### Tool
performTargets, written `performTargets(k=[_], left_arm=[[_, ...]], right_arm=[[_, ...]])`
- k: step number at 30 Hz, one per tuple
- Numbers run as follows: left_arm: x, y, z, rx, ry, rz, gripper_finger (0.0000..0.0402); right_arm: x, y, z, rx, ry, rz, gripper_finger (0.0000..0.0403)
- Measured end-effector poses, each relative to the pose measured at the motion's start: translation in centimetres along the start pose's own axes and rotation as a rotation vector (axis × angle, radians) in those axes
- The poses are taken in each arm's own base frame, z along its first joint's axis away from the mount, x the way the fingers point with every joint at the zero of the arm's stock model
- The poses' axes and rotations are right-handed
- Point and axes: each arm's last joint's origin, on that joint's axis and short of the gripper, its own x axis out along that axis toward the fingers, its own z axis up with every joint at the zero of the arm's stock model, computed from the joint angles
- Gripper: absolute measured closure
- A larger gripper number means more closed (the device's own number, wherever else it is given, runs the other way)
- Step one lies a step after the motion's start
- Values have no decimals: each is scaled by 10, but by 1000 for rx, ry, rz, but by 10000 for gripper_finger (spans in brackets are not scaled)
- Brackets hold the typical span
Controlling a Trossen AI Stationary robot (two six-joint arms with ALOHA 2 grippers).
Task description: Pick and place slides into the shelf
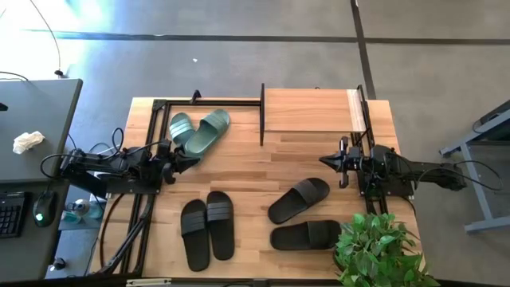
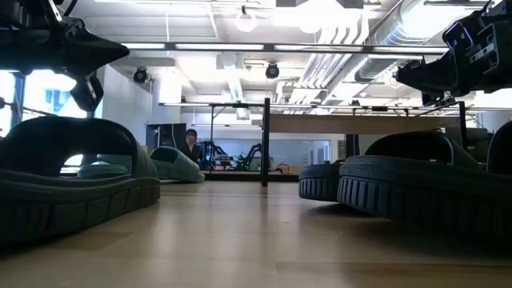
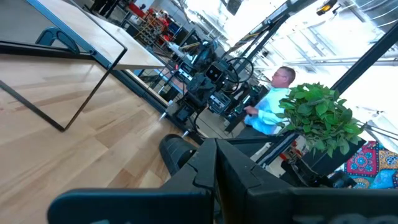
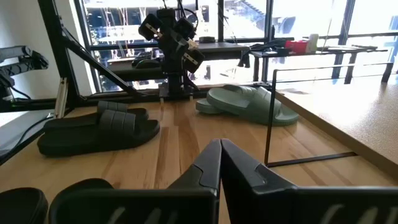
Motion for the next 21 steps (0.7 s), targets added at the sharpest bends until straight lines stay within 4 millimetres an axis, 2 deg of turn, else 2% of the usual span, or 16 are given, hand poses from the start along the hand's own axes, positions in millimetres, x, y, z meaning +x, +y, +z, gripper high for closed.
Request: performTargets(k=[21], left_arm=[[0, -1, 4, -34, -64, 24, 401]], right_arm=[[0, 0, 0, 0, 0, 0, 403]])
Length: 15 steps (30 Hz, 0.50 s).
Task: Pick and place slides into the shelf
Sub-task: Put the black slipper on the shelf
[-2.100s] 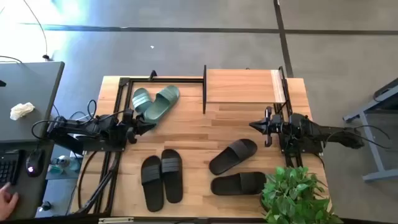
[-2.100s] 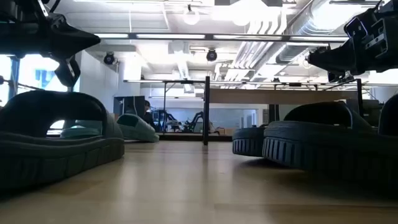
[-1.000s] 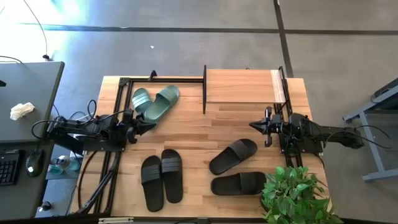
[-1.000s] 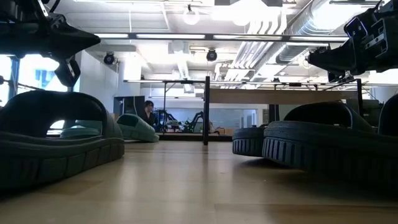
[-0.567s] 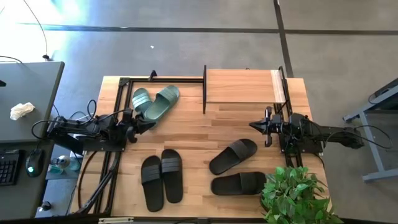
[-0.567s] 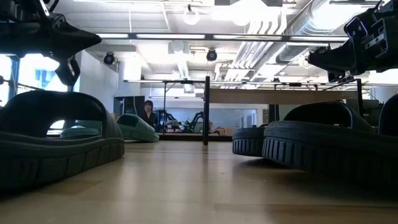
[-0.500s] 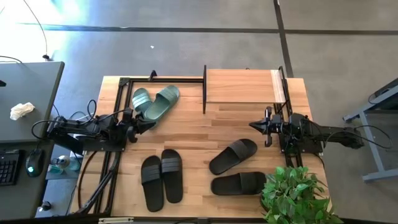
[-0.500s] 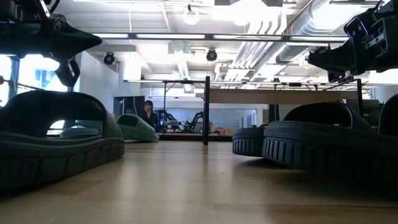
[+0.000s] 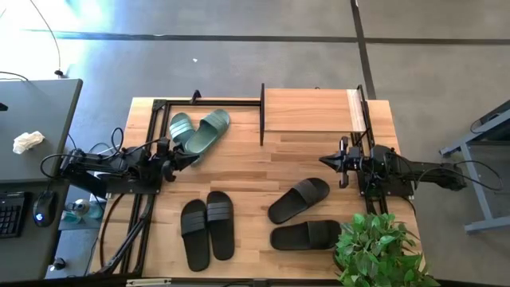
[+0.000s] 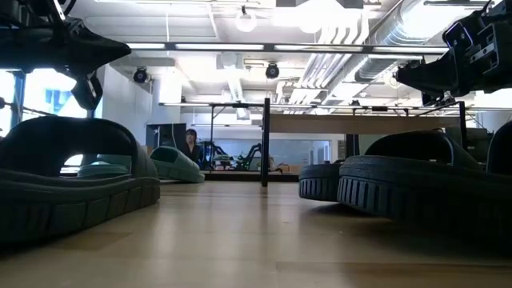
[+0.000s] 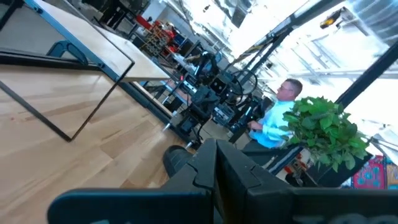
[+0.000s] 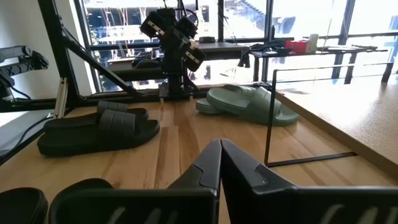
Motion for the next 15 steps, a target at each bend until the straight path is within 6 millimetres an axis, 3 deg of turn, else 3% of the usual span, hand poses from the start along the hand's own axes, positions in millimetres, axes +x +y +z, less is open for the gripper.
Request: performTargets(k=[7, 15], left_arm=[[-1, -9, 12, -286, -129, -92, 401], [-14, -31, 40, -310, -346, -418, 401]], right_arm=[[0, 0, 1, 0, -10, -6, 403], [0, 0, 2, 1, -18, -6, 403]])
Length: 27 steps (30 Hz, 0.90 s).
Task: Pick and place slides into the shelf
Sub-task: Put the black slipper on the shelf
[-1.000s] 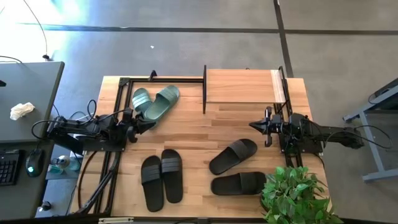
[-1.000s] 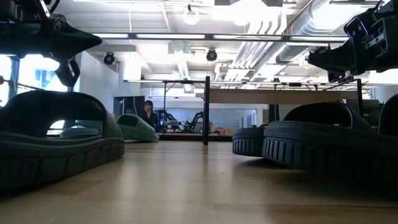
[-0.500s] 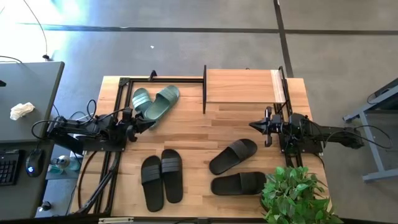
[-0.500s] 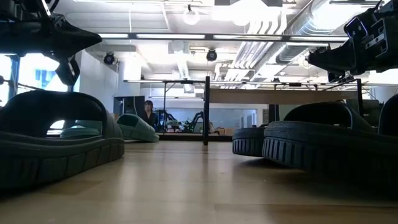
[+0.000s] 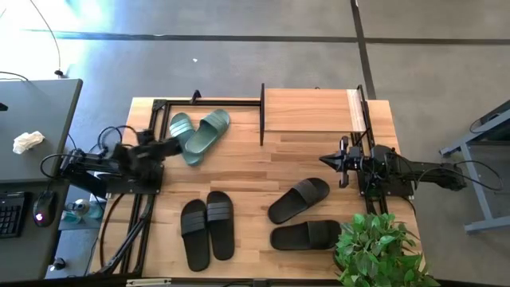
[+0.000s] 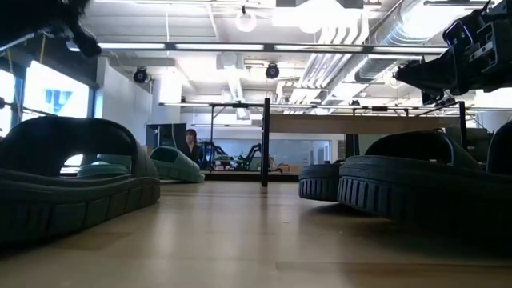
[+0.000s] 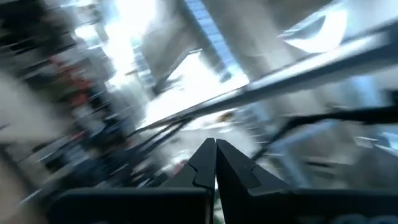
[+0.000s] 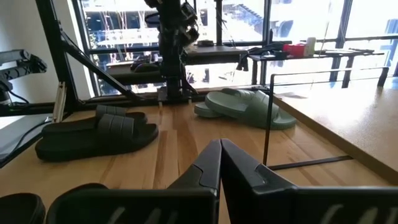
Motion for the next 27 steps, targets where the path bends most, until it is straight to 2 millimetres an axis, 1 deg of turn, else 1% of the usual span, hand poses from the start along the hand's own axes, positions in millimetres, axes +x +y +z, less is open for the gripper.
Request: performTargets(k=[2, 4, 7, 10, 13, 18, 21, 24, 27], left_arm=[[2, -9, 6, 35, -27, -70, 401], [7, -20, 13, 81, -37, -99, 401], [22, -38, 22, 170, -23, -105, 401], [46, -55, 27, 286, 51, -104, 401], [77, -67, 25, 440, 191, -52, 401], [140, -67, 4, 646, 471, 74, 401], [176, -59, -16, 727, 658, 100, 401], [206, -43, -41, 784, 869, 127, 401], [227, -24, -71, 850, 1084, 162, 401]], right_arm=[[0, 0, 0, 13, -2, 1, 403], [0, 0, 0, 62, -4, 2, 403], [0, 0, 0, 158, -4, 3, 403], [0, 0, 0, 234, -4, 3, 403], [0, 0, 0, 307, -4, 3, 403], [0, 0, 0, 396, -4, 4, 403], [0, 0, 0, 471, -4, 4, 403], [0, 0, 0, 567, -4, 5, 403], [0, 0, 0, 660, -2, 9, 403]])
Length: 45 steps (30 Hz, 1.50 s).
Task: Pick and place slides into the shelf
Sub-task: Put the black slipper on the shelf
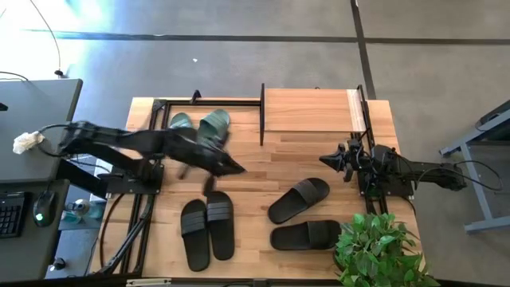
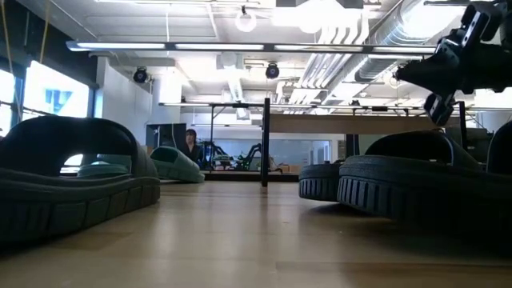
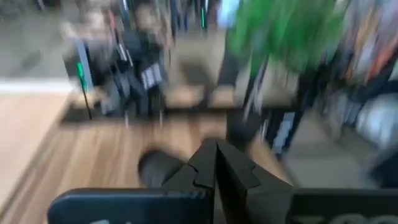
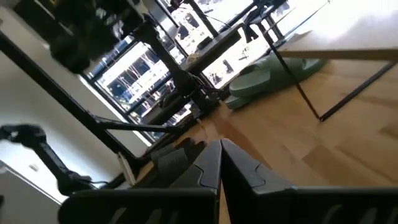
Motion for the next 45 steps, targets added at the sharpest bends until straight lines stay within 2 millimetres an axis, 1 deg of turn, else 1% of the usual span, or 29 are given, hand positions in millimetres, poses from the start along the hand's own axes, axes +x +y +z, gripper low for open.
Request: performTargets(k=[5, 8, 12, 16, 19, 23, 25, 27, 30, 33, 38, 41, 45], left_arm=[[67, -11, -11, 203, 300, 4, 401], [100, -19, -26, 367, 480, 15, 401], [138, -28, -46, 517, 601, 20, 401], [166, -28, -62, 552, 627, 11, 401], [181, -27, -70, 587, 606, 9, 401], [199, -26, -78, 726, 556, -1, 401], [207, -26, -82, 768, 529, 13, 401], [212, -25, -87, 794, 534, 31, 401], [216, -24, -87, 817, 512, 75, 395], [219, -18, -82, 818, 470, 120, 370], [223, -2, -79, 794, 423, 168, 304], [226, 4, -85, 820, 449, 155, 270], [235, 4, -98, 910, 484, 135, 247]], right_arm=[[0, 0, 0, 72, 2, 2, 403], [0, 0, 0, 75, 4, 4, 403], [0, 0, 0, 74, 8, 7, 403], [0, 0, 0, 73, 9, 6, 403], [0, 0, -1, 47, 15, 0, 403], [0, -1, -2, 2, 26, -8, 403], [1, -2, -3, -25, 33, -12, 403], [1, -2, -3, -49, 34, -14, 403], [1, -2, -3, -68, 34, -13, 403], [1, -2, -3, -72, 35, -14, 403], [1, -2, -3, -119, 37, -14, 402], [1, -2, -3, -127, 37, -14, 402], [1, -2, -3, -130, 38, -14, 402]])
